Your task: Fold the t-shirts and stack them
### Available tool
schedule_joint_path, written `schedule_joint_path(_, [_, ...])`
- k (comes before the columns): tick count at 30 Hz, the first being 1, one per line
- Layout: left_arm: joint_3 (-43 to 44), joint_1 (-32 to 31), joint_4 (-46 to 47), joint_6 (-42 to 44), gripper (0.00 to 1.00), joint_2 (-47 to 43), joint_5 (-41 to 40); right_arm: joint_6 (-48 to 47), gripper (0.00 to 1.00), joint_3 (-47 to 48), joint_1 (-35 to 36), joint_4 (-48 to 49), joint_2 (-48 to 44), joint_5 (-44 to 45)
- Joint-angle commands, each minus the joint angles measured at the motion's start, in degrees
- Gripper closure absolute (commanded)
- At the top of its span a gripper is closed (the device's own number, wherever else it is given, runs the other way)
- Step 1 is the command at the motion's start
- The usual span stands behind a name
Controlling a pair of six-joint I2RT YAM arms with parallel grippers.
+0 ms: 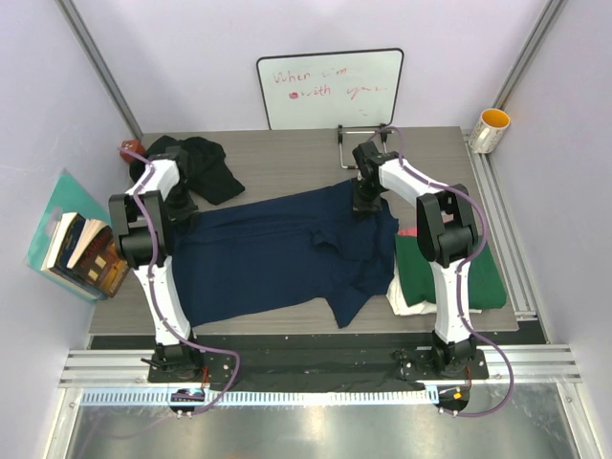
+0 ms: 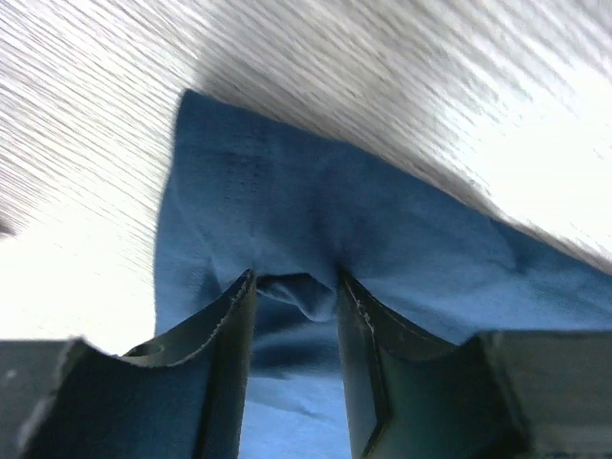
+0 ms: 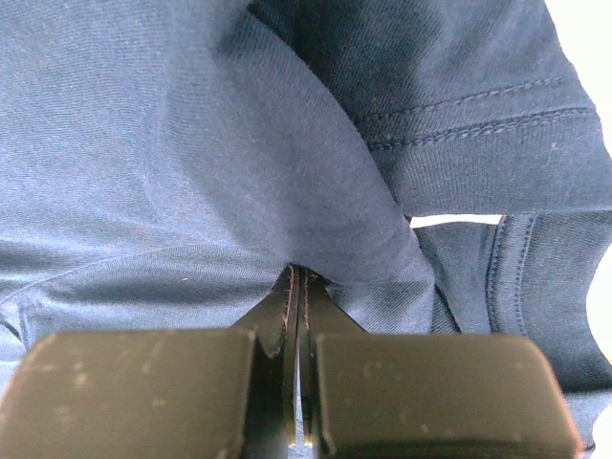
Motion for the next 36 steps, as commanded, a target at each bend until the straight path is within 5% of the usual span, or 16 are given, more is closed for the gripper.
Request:
schedule_joint_path(1, [1.71, 2.42, 3.22, 1.38, 0.57, 1.15, -5.46, -0.74, 0.99, -0.06, -0.90, -5.25, 1.29, 5.87])
schedule_joint_path(21, [0.13, -0.04, 2.16, 0.16, 0.56, -8.87, 1.93, -0.39, 0.99, 5.39, -0.90, -5.51, 4.81, 3.14])
schedule_joint_path(36, [-11.90, -5.67, 7.61, -2.93, 0.63, -8.87, 2.55, -0.22, 0.99, 5.83, -0.90, -5.86, 5.34, 2.53])
